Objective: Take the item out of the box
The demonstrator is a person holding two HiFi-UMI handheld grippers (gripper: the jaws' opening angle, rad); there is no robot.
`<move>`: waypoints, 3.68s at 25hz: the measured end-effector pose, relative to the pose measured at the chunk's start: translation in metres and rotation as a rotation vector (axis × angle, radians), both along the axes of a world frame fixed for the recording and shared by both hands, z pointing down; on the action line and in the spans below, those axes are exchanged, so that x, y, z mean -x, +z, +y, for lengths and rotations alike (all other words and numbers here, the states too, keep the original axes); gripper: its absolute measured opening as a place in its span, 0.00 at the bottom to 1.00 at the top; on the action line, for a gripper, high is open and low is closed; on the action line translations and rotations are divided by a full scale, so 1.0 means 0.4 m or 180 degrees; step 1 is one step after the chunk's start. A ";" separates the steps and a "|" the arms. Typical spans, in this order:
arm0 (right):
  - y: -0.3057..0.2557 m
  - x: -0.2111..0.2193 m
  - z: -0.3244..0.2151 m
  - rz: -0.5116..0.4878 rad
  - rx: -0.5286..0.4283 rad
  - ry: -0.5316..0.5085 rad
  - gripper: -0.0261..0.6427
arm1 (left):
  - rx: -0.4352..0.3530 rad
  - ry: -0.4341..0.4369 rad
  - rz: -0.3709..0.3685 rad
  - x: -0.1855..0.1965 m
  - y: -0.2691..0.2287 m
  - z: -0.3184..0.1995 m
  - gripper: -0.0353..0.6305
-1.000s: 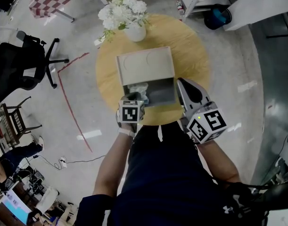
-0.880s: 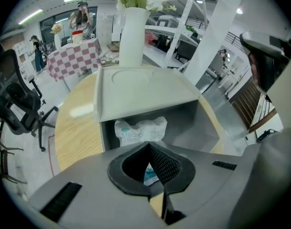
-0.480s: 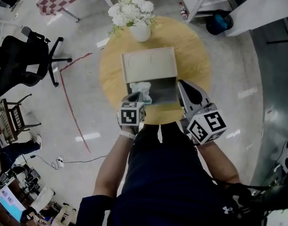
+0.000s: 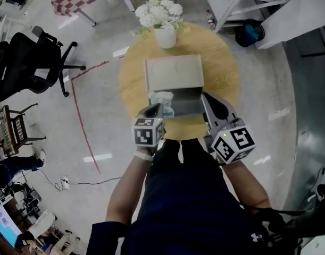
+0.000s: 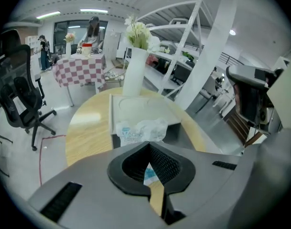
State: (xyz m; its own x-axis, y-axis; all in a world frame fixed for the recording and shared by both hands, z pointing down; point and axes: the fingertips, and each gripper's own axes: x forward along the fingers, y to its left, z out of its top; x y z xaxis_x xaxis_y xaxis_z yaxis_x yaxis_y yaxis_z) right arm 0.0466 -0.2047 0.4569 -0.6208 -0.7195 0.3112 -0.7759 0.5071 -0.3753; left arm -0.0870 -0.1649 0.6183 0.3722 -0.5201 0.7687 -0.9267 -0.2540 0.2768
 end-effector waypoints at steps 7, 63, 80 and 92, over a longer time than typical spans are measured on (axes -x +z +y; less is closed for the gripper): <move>-0.030 0.010 0.020 0.0018 -0.0090 -0.0024 0.06 | -0.0375 -0.0091 0.0239 0.024 -0.122 -0.010 0.08; -0.473 0.005 -0.026 -0.0212 -0.1378 0.0055 0.06 | -0.2991 -0.0138 0.0886 0.075 -0.914 -0.021 0.08; -0.464 0.026 -0.055 -0.0230 -0.1377 0.0042 0.06 | -0.2934 -0.0172 0.0955 0.104 -0.905 -0.040 0.08; -0.450 0.023 -0.075 -0.0182 -0.1325 0.0100 0.06 | -0.2861 -0.0149 0.1029 0.108 -0.891 -0.063 0.08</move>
State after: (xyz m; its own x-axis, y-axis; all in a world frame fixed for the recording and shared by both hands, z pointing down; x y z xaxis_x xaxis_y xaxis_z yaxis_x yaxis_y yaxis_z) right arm 0.0372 -0.2346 0.2768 -0.6044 -0.7955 -0.0445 -0.7773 0.6009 -0.1862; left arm -0.1303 -0.1902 0.2620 0.4603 -0.8856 -0.0619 -0.8542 -0.4609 0.2405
